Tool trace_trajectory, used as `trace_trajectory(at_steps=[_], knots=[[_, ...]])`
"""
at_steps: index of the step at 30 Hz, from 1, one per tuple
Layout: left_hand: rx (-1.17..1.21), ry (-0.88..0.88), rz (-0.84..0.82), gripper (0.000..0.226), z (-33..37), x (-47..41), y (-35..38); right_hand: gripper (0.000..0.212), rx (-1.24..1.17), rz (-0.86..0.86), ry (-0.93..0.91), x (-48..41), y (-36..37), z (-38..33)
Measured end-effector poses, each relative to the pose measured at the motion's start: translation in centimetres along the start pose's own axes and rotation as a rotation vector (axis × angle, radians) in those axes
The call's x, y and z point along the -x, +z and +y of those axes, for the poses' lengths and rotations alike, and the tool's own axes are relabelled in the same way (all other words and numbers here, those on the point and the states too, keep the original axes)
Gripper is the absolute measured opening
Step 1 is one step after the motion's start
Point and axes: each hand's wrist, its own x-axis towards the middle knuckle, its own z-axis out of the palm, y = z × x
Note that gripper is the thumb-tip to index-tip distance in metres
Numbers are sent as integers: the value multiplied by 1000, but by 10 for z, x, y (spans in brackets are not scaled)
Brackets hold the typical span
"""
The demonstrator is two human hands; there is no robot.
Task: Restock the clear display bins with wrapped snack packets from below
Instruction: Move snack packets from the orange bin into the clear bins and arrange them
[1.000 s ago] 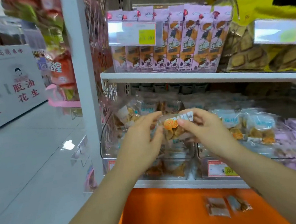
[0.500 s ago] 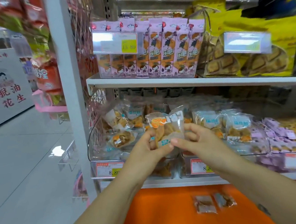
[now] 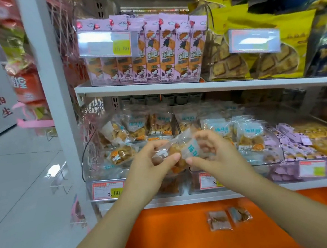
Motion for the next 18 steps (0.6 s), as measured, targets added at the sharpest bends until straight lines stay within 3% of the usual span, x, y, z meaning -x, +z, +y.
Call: trace_trajectory(at_steps=[3,7,12,18], knots=[[-134,-6,-37,41,-7,-14,6,38,57,118,-24,-24,-21,10],[-640,171,-82,42,-21,-36,10,33,244,274,-7,-66,-42,32],[-896,277,-233,36,-32,-52,27,41,430,253,76,-106,-34,62],[-907,263,-290,26,-38,-65,28,46,911,55,91,-133,-39,61]])
